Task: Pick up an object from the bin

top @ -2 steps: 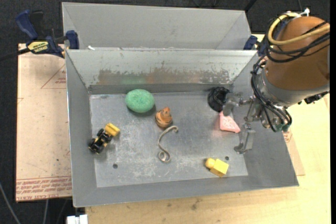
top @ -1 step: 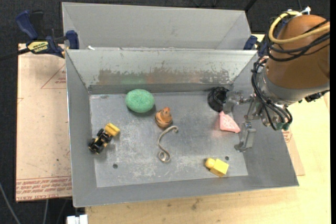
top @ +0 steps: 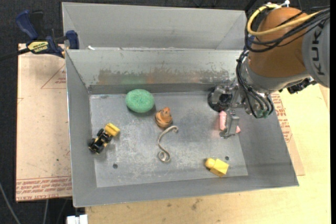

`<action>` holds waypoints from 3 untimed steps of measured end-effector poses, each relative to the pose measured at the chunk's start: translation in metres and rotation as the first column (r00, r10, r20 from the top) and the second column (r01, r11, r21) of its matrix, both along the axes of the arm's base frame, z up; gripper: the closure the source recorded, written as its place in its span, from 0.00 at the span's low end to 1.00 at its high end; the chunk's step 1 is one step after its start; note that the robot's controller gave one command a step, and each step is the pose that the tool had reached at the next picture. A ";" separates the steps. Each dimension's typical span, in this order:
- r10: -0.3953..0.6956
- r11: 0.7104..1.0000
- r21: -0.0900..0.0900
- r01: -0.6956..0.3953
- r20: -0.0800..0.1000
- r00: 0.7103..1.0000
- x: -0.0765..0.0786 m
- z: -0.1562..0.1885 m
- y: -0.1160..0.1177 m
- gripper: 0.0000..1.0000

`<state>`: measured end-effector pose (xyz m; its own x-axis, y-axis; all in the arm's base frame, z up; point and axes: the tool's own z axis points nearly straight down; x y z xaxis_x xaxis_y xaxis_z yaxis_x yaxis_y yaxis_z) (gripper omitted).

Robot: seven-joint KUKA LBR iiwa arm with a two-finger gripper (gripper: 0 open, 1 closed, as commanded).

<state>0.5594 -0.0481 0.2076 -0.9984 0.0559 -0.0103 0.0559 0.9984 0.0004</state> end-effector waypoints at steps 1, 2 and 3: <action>-0.013 1.000 0.002 0.013 -0.005 1.000 0.042 -0.039 0.009 0.00; -0.073 0.997 0.001 0.073 -0.004 0.997 0.069 -0.070 0.045 0.00; 0.024 1.000 0.001 -0.024 -0.009 1.000 0.050 -0.088 0.079 0.00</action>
Offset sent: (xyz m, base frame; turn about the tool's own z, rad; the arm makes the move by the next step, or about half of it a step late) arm 0.0762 0.0603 -0.0815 0.0875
